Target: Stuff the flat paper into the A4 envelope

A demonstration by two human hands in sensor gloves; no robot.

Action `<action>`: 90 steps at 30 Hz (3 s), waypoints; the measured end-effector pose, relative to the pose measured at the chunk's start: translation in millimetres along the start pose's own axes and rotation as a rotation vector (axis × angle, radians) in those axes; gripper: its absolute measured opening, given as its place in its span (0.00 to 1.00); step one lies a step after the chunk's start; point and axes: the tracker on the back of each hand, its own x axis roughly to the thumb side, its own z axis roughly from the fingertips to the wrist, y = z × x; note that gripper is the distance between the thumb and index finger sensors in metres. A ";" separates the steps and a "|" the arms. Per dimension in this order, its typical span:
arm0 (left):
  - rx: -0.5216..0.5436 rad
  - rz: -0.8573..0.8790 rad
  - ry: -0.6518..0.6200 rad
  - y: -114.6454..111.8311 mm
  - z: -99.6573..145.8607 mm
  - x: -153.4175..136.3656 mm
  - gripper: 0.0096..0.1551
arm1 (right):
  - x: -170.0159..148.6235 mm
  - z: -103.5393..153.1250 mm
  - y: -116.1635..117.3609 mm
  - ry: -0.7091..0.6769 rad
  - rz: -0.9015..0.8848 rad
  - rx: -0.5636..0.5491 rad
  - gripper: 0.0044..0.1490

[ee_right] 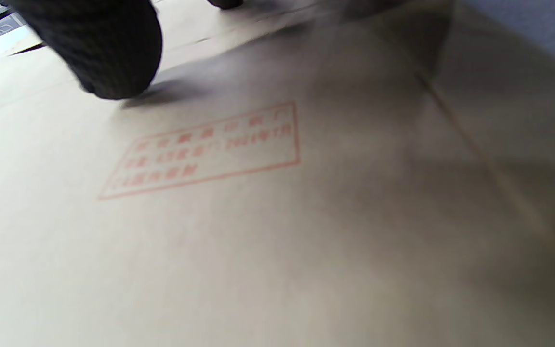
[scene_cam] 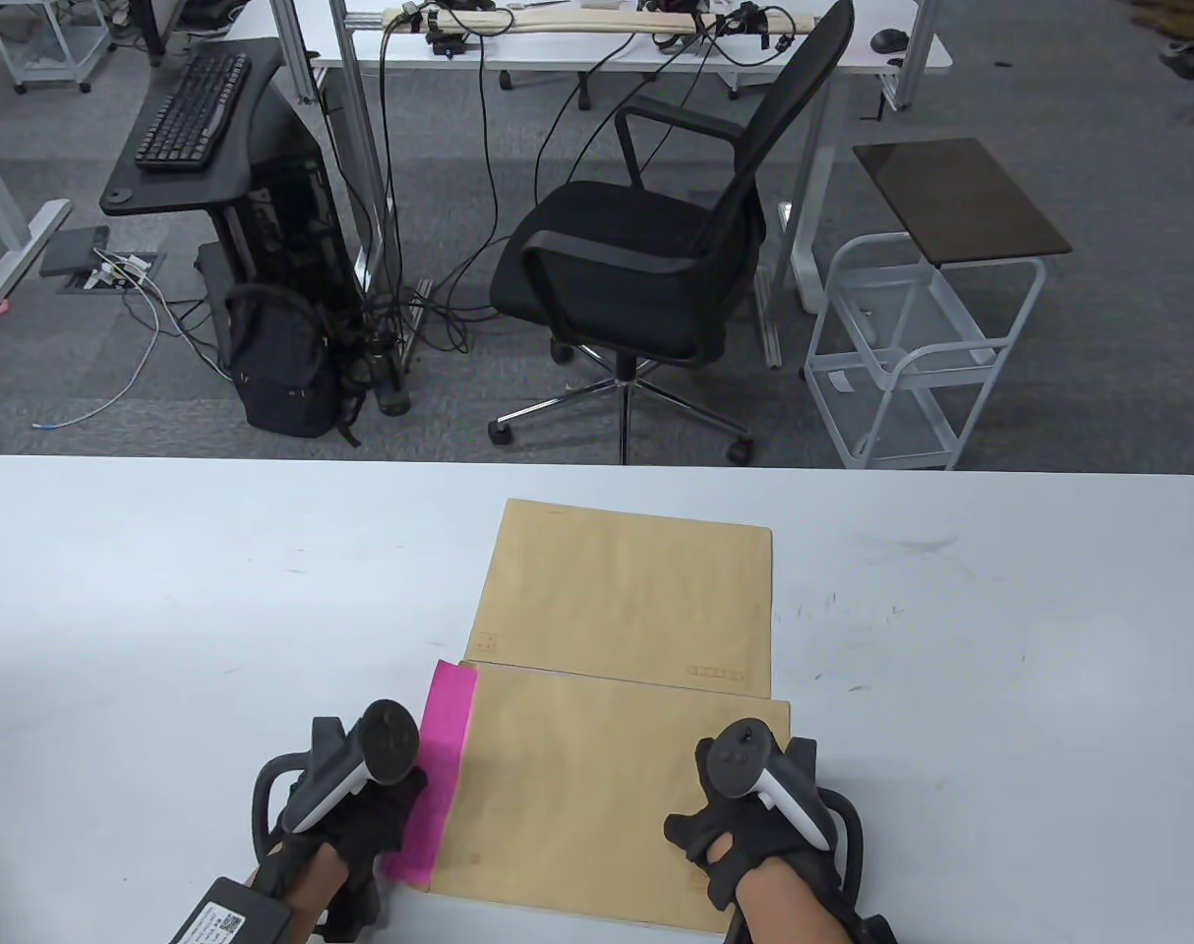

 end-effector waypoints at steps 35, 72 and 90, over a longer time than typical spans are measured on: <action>-0.001 -0.122 -0.123 -2.4 7.5 28.2 0.32 | 2.1 -0.8 -0.4 -0.025 0.020 -0.002 0.52; 0.327 0.071 -0.126 54.9 34.4 6.3 0.23 | 1.8 17.4 -26.0 -0.166 -0.207 -0.069 0.49; 0.377 0.244 -0.518 68.3 69.5 16.2 0.23 | 18.4 18.5 -16.4 -0.456 -0.638 -0.044 0.55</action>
